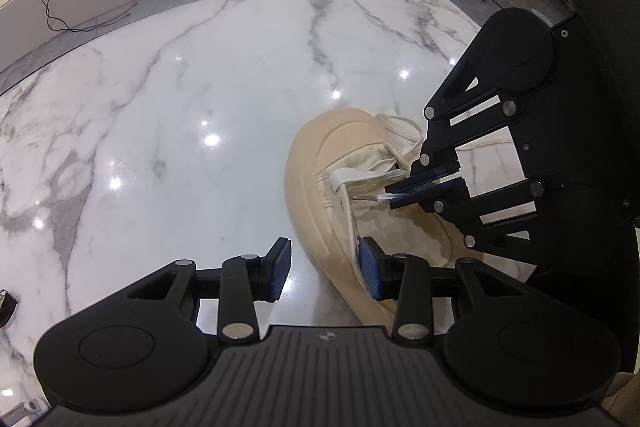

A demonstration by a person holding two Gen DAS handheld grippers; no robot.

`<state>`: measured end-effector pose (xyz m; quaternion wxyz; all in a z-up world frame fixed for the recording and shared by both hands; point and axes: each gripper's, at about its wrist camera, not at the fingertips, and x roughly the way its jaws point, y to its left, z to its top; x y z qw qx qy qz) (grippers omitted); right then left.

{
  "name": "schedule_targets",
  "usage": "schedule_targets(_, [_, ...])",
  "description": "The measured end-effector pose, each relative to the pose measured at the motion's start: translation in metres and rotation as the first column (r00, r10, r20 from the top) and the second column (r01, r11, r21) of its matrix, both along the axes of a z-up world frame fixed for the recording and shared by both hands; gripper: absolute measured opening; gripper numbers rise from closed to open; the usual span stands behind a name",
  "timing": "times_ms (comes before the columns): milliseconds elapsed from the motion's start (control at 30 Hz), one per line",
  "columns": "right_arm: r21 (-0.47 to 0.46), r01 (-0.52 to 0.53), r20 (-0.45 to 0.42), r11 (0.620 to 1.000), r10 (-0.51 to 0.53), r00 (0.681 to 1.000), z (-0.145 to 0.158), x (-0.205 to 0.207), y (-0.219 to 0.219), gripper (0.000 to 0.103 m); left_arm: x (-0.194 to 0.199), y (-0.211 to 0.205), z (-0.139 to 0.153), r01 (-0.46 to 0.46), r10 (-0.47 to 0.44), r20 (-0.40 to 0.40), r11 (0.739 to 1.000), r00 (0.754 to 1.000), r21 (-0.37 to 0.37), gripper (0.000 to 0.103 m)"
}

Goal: Lace up shoes with both hands

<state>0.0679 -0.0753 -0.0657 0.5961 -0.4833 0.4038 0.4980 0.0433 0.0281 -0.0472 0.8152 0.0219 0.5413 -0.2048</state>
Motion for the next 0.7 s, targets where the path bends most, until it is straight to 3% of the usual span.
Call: schedule_targets(700, [0.034,0.007,0.002,0.999,-0.007,1.000,-0.0023,0.0036,0.0081,0.001,-0.0034,0.0002,0.0042,0.025,-0.025,0.018,1.000,1.000,-0.003,0.037])
